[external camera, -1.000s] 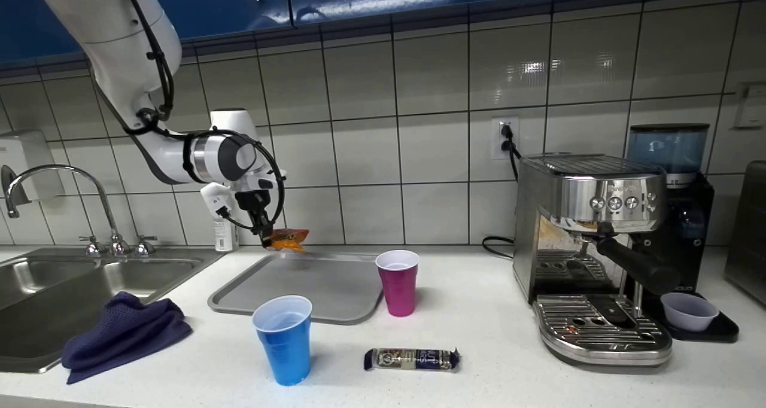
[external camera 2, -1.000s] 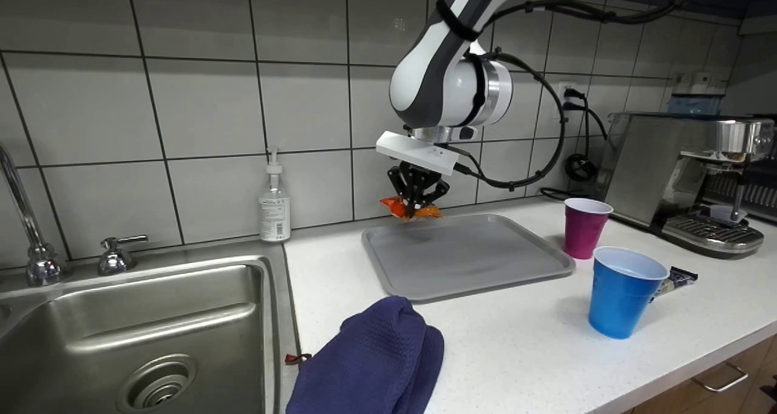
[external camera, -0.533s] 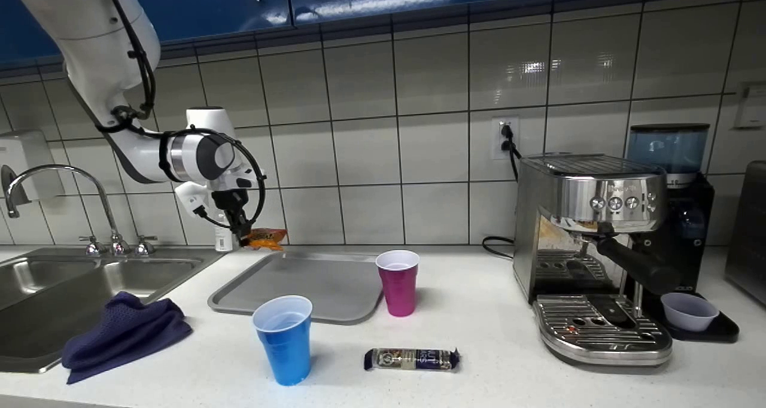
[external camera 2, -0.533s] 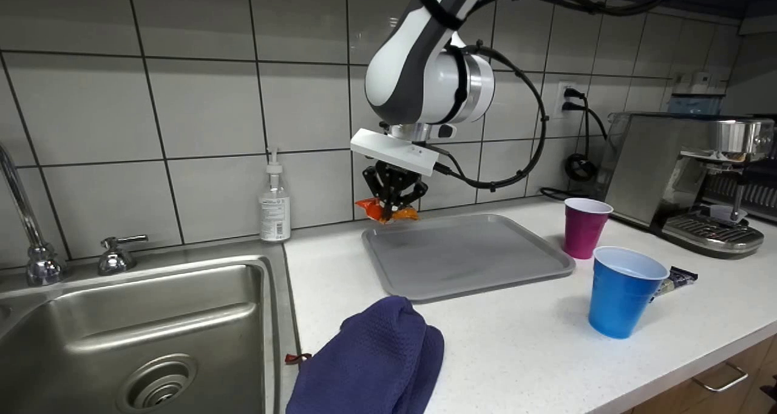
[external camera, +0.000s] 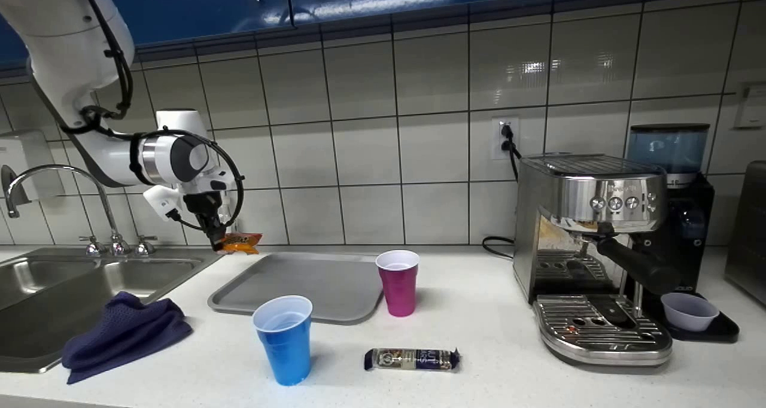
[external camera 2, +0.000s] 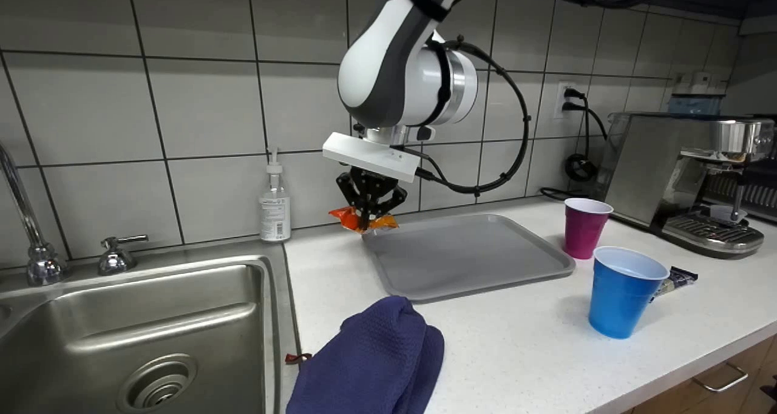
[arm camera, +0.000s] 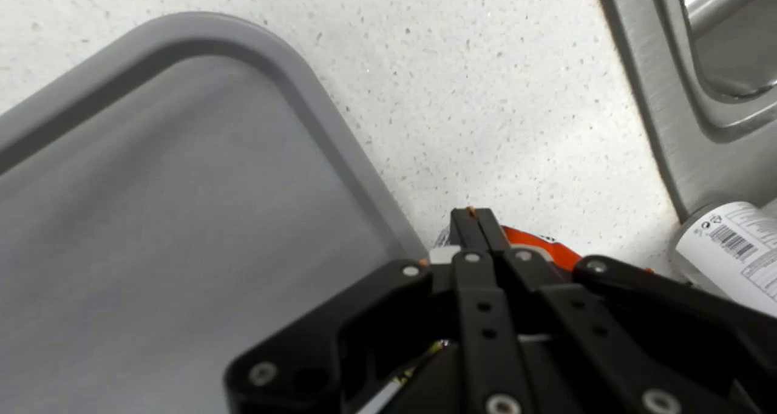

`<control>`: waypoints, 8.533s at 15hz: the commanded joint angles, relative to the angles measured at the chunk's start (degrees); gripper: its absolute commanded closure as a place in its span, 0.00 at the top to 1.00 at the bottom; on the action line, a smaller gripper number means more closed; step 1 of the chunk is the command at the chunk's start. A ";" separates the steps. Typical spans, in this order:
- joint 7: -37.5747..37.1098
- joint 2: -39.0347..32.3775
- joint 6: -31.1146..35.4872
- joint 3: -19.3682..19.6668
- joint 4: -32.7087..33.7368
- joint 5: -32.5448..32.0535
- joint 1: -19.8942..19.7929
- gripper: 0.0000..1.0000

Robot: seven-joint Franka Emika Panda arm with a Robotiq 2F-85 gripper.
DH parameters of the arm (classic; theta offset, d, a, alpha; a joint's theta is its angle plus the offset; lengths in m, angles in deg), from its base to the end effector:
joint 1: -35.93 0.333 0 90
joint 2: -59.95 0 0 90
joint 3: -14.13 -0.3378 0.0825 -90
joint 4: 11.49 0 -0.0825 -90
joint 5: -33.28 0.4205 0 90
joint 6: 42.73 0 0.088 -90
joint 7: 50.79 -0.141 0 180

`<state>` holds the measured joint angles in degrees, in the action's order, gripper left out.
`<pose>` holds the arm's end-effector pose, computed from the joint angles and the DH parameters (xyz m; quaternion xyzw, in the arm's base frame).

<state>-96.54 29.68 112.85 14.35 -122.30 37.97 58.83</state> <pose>0.6376 0.2646 0.1933 -0.9643 0.2320 -0.0927 0.0879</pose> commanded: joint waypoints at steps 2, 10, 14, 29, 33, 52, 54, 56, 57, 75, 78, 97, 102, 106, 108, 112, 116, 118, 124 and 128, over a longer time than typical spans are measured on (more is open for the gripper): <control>0.54 1.55 -0.22 -1.59 -2.16 -0.92 0.54 0.00; 1.06 0.38 -0.99 -2.73 -2.40 -1.43 1.56 0.00; 1.49 -0.17 -0.92 -2.85 -2.44 -1.96 2.10 0.00; 3.66 -1.83 -1.03 -2.98 -2.43 -3.40 3.72 0.00; 4.10 -2.13 -1.04 -2.76 -2.26 -3.81 4.27 0.00; 9.14 3.63 -2.85 -3.90 -6.80 -3.16 2.58 1.00; 10.56 5.55 -4.17 -3.94 -8.26 -3.61 2.47 1.00; 12.63 7.76 -5.63 -4.26 -10.00 -3.88 2.24 1.00; 13.96 9.02 -6.41 -4.51 -11.04 -3.98 2.07 1.00; 23.72 15.35 -13.13 -11.31 -18.90 -3.35 -0.21 1.00; 24.00 15.35 -13.14 -11.29 -18.95 -3.34 -0.39 1.00; 23.96 10.40 -17.00 -10.20 -18.39 -13.24 1.23 1.00; 26.24 9.93 -15.52 -11.18 -18.64 -11.10 0.09 1.00; 29.50 9.59 -14.10 -12.75 -18.99 -6.23 -1.43 1.00; 29.78 9.22 -12.93 -12.83 -19.11 -4.87 -1.50 1.00; 28.98 8.31 -10.21 -12.43 -19.42 -4.71 -0.91 1.00; 26.44 6.80 -4.98 -11.03 -19.66 -6.62 0.66 1.00; 26.50 6.15 -3.04 -10.80 -19.70 -6.70 0.96 1.00; 26.16 4.83 -0.93 -9.33 -19.93 -7.68 2.30 1.00; 25.39 4.34 -0.67 -7.96 -20.02 -9.18 3.48 1.00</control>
<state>-68.92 33.95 111.13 5.00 -141.85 30.71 60.91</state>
